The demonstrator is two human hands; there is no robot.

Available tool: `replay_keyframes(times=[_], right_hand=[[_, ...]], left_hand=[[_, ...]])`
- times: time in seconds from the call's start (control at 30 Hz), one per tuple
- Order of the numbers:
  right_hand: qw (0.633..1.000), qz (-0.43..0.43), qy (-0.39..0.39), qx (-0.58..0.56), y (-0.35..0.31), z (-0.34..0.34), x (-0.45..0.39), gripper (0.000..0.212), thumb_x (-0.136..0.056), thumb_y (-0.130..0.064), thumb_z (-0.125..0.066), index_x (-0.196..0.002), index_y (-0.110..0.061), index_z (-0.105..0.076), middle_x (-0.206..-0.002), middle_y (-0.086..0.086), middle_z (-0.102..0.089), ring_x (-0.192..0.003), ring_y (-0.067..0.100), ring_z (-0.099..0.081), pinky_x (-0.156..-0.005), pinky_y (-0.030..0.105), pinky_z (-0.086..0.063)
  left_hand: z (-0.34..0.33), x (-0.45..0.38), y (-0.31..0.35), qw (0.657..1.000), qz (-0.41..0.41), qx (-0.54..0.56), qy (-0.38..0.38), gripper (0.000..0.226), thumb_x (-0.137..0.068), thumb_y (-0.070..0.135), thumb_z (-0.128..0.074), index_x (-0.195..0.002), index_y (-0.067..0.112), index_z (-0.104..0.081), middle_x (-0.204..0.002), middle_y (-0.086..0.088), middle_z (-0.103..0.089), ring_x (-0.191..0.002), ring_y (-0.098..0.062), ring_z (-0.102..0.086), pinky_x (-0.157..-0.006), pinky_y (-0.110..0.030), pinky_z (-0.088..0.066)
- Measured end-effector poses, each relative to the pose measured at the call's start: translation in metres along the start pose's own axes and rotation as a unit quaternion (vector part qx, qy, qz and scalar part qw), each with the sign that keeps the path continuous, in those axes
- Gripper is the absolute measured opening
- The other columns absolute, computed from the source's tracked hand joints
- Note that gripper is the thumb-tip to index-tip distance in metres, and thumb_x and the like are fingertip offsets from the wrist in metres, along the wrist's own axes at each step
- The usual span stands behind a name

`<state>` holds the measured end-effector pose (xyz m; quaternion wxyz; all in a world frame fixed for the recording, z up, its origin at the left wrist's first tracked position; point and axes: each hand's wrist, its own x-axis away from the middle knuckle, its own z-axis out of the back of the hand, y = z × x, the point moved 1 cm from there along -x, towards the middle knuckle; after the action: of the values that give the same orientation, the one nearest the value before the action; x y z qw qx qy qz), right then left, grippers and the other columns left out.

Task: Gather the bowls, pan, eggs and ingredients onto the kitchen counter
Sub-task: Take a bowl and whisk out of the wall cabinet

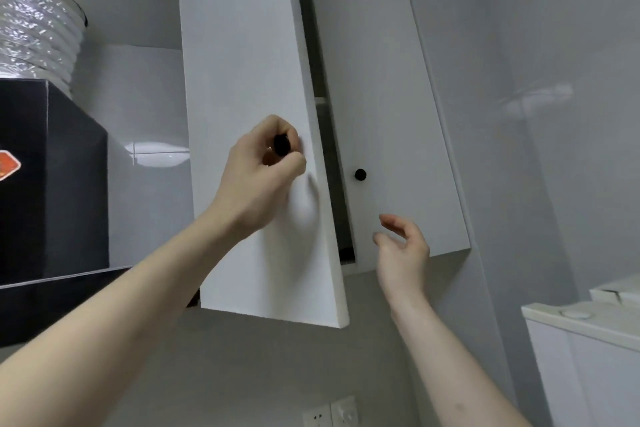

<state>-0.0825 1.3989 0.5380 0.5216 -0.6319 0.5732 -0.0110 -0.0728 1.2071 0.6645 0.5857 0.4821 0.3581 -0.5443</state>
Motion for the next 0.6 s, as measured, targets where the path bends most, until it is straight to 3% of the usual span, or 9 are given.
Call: replay_keyframes(times=[0.2,0.3,0.4,0.5,0.6], right_hand=[[0.995,-0.023,-0.069,0.062,-0.007,-0.008,0.025,0.031,-0.09,-0.009,-0.059,-0.109,-0.033,-0.065,-0.1,-0.021,-0.064,-0.085,0.001,-0.065,-0.068,0.021,-0.045],[0.991,-0.019,-0.094,0.091,-0.015,-0.01,0.035,0.032,-0.091,-0.009,-0.059,-0.11,-0.034,-0.064,-0.107,-0.022,-0.064,-0.093,-0.001,-0.065,-0.065,0.013,-0.044],[0.988,-0.016,-0.104,0.11,-0.024,-0.012,0.049,0.032,-0.091,-0.008,-0.058,-0.11,-0.033,-0.064,-0.108,-0.021,-0.063,-0.094,-0.002,-0.063,-0.059,0.006,-0.041],[0.984,-0.014,-0.115,0.133,-0.026,-0.013,0.063,0.033,-0.09,-0.007,-0.057,-0.111,-0.031,-0.065,-0.11,-0.02,-0.065,-0.095,-0.002,-0.063,-0.063,0.01,-0.042],[0.981,-0.01,-0.128,0.149,-0.028,-0.014,0.077,0.035,-0.089,-0.006,-0.057,-0.111,-0.032,-0.065,-0.11,-0.013,-0.068,-0.09,0.006,-0.065,-0.067,0.017,-0.043]], left_hand=[[0.055,0.026,0.02,0.989,0.006,0.077,0.124,0.014,-0.076,0.005,-0.039,-0.068,0.016,-0.036,-0.058,-0.001,-0.031,-0.05,-0.015,-0.026,-0.044,-0.024,-0.023],[0.075,0.035,0.03,0.986,0.035,0.087,0.141,0.011,-0.076,0.006,-0.036,-0.069,0.015,-0.032,-0.06,-0.007,-0.026,-0.05,-0.015,-0.024,-0.043,-0.023,-0.019],[0.09,0.041,0.036,0.986,0.059,0.077,0.137,0.008,-0.076,0.008,-0.035,-0.072,0.015,-0.033,-0.062,-0.007,-0.027,-0.05,-0.015,-0.024,-0.045,-0.031,-0.017],[0.102,0.048,0.041,0.992,0.074,0.011,0.105,0.003,-0.08,0.011,-0.035,-0.08,0.01,-0.037,-0.066,-0.008,-0.034,-0.055,-0.019,-0.031,-0.048,-0.035,-0.026],[0.115,0.057,0.047,0.988,0.087,-0.108,0.061,0.01,-0.085,0.015,-0.036,-0.09,0.01,-0.042,-0.085,-0.014,-0.05,-0.068,-0.02,-0.046,-0.063,-0.04,-0.044]])
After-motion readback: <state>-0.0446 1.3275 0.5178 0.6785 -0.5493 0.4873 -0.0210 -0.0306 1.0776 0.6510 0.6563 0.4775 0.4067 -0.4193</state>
